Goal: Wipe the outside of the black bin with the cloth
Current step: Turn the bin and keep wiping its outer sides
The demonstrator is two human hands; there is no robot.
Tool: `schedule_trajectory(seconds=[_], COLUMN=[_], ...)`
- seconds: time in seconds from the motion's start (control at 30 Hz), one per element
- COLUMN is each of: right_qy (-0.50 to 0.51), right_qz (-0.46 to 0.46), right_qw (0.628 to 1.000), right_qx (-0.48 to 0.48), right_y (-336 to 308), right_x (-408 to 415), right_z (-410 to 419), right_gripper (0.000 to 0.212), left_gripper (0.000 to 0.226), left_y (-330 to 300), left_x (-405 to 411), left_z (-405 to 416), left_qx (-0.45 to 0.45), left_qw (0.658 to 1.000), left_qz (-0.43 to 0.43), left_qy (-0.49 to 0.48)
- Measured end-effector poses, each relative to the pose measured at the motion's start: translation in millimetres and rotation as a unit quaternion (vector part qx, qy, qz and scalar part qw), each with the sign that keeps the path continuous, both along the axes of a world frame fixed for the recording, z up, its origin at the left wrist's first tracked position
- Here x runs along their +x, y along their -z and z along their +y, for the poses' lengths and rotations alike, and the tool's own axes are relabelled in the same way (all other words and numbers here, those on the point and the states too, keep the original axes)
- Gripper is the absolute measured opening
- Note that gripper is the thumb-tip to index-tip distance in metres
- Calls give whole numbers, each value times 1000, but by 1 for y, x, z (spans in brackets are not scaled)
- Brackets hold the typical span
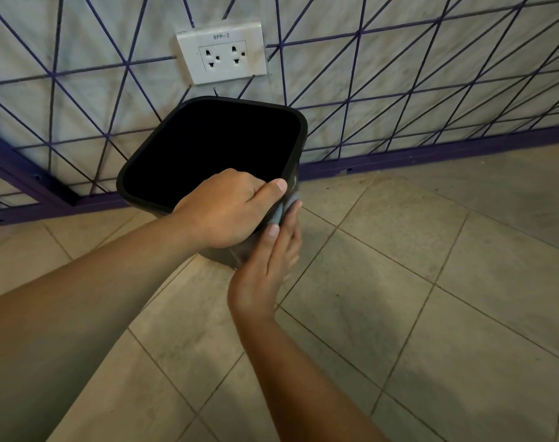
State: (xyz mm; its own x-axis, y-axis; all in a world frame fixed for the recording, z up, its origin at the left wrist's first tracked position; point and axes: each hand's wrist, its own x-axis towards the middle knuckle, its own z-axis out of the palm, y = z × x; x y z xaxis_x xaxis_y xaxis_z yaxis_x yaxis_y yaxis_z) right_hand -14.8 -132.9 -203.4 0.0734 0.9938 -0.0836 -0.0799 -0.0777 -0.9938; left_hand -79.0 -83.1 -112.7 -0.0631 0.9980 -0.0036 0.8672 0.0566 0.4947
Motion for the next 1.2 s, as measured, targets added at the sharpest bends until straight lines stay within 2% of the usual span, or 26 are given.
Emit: schedule_trajectory(seconds=[0.17, 0.3, 0.4, 0.47, 0.57, 0.7, 0.83, 0.97, 1.07, 1.2], right_qy=[53, 53, 91, 81, 69, 71, 55, 46, 22, 45], right_qz=[105, 110, 122, 125, 138, 178, 109, 150, 113, 136], right_qw=[993, 991, 988, 988, 988, 981, 992, 988, 993, 989], right_qx=[10, 47, -11, -26, 16, -21, 23, -9, 39, -25], right_y=[-1, -1, 16, 12, 3, 6, 6, 12, 7, 20], right_x=[-8, -11, -10, -12, -13, -13, -10, -9, -8, -6], right_z=[20, 11, 37, 36, 23, 38, 29, 40, 23, 41], right_gripper=[53, 50, 61, 68, 52, 41, 46, 47, 44, 48], left_gripper=[56, 54, 57, 58, 57, 57, 57, 58, 56, 59], left_y=[-1, -2, -2, -1, -1, 0, 1, 1, 1, 2], left_x=[0, 0, 3, 3, 2, 2, 0, 2, 0, 2], left_z=[3, 0, 1, 0, 0, 1, 1, 1, 0, 1], left_qx=[-15, -14, -2, 3, 9, 19, 27, 32, 22, 36], left_qw=[1000, 1000, 999, 998, 998, 998, 999, 999, 999, 999], left_qz=[-6, 7, 51, 64, 57, 52, 45, 32, 22, 36], left_qy=[4, 14, 2, 1, 5, -8, 2, -9, 1, -6])
